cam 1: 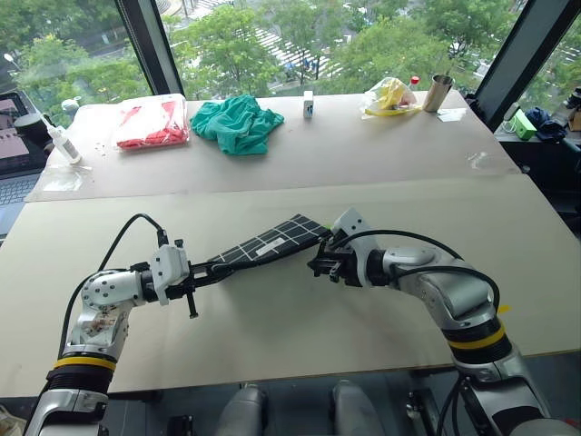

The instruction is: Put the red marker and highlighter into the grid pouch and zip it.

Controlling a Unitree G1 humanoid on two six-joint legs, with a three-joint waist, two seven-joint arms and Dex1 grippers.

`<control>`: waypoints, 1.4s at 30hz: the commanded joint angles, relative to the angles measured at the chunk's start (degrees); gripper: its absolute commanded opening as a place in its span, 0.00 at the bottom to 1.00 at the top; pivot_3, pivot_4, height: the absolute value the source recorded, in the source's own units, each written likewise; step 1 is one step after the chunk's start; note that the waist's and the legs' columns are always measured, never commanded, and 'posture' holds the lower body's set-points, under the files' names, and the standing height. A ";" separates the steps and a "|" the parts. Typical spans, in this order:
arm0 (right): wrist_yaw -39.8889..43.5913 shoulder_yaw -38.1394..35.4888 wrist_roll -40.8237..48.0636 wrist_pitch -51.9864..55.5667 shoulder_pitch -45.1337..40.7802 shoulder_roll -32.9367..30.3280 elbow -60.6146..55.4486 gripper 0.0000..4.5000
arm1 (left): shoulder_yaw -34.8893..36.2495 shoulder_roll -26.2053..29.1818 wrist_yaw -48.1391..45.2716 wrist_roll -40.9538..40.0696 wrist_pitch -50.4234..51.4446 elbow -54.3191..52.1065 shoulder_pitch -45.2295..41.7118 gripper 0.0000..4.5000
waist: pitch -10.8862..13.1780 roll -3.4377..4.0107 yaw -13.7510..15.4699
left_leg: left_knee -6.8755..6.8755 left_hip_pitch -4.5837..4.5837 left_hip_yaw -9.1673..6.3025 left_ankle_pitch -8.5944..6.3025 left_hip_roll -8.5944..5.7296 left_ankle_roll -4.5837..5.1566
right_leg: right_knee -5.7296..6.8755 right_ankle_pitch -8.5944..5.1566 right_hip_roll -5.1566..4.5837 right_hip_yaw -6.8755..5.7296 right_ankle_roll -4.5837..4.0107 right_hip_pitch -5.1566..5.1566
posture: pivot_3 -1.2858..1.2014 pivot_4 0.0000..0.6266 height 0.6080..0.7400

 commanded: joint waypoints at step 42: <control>15.96 2.28 0.25 -4.97 -11.77 -1.83 8.07 0.00 | 1.37 -0.25 -0.56 -0.34 1.03 -2.66 1.62 0.00 | 0.00 0.00 0.21 | -0.01 -0.03 -0.02 0.00 -0.03 -0.01 | -0.05 0.00 -0.03 -0.01 0.00 -0.01 | 0.52 0.24 1.00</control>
